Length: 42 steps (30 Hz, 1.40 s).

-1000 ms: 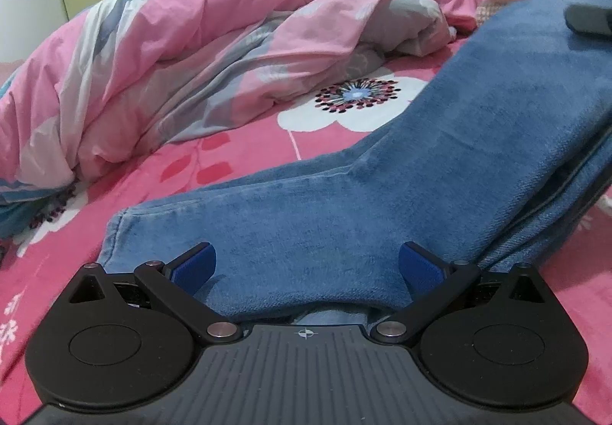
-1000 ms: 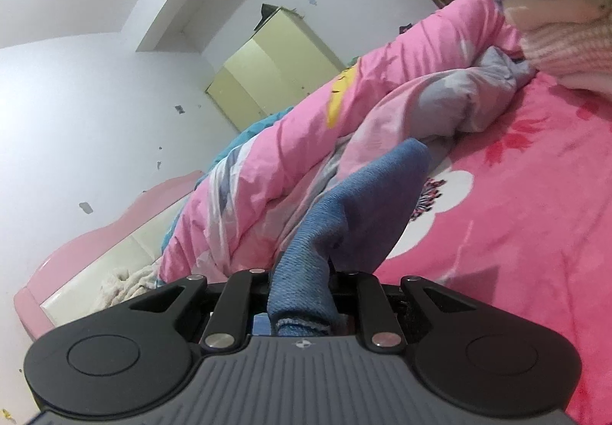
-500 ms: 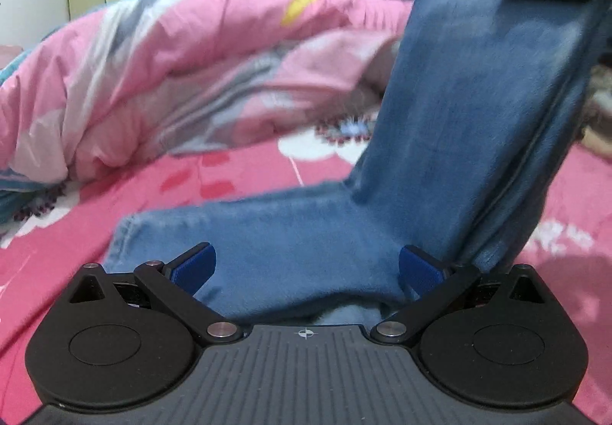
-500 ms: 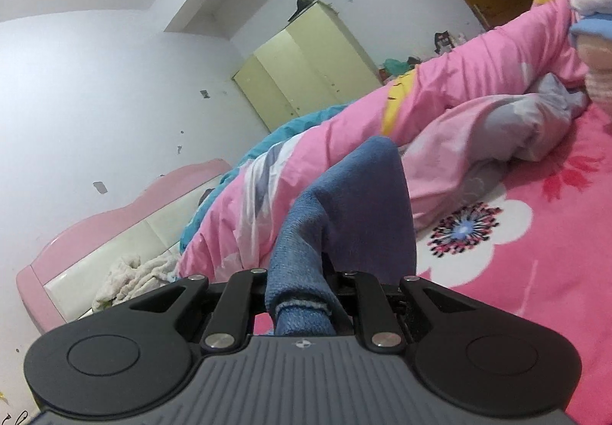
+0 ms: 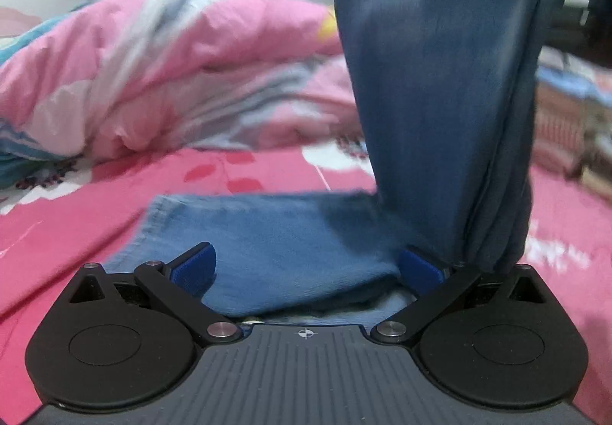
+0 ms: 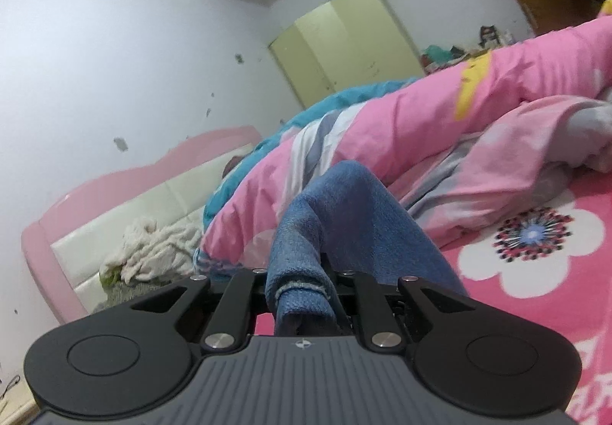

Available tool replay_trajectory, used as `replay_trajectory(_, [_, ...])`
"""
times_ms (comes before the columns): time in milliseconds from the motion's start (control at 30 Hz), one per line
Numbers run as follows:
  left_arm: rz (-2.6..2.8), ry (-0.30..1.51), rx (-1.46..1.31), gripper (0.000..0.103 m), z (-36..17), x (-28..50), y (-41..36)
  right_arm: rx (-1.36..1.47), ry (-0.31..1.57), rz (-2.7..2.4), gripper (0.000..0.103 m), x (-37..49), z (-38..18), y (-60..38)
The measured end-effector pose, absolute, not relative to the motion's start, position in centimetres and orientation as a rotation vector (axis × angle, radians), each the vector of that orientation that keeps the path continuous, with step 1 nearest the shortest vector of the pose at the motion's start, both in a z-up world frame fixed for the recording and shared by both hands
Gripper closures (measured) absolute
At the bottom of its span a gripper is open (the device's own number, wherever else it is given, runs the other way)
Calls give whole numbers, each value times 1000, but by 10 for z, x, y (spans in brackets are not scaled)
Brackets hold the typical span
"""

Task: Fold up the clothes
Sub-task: 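Lay the folded jeans leg down and open the right gripper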

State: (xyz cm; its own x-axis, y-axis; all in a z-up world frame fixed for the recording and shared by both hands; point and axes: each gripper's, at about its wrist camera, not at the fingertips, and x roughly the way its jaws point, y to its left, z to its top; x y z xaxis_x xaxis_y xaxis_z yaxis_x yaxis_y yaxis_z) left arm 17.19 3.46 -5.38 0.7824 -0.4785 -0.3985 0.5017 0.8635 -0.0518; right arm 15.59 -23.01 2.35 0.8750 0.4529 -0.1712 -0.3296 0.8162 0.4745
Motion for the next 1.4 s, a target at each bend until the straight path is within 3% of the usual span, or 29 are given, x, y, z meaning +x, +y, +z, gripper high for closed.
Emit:
replay_trajectory(200, [-522,328,-125,0,-45,163,95,402,364,469,90,188,13,-184])
replay_trajectory(533, [-521,470,-131,0,-65,174,134,122,659,504,90,246,-49,-91])
replay_trajectory(767, [-529,470,-138,0,-67,172,139,53,678,505,79,244,-44,-70])
replay_trajectory(900, [-522,479,-144,0,-68,172,138,109,669,539,60,249,-25,-70])
replay_trajectory(1033, [-531,513,-140,0,-73,175,138,133,574,652,54,234,6,-72])
replay_trajectory(1100, [-517,525,-123,0,-75,175,138,136,513,667,45,223,22,-82])
replay_trajectory(1233, [-499,518,-137,0,-75,175,145,103,442,671,45,198,33,-110])
replay_trajectory(1400, [-400,543,-175,2,-78,180,159,-200,482,687,44,175,4,-95])
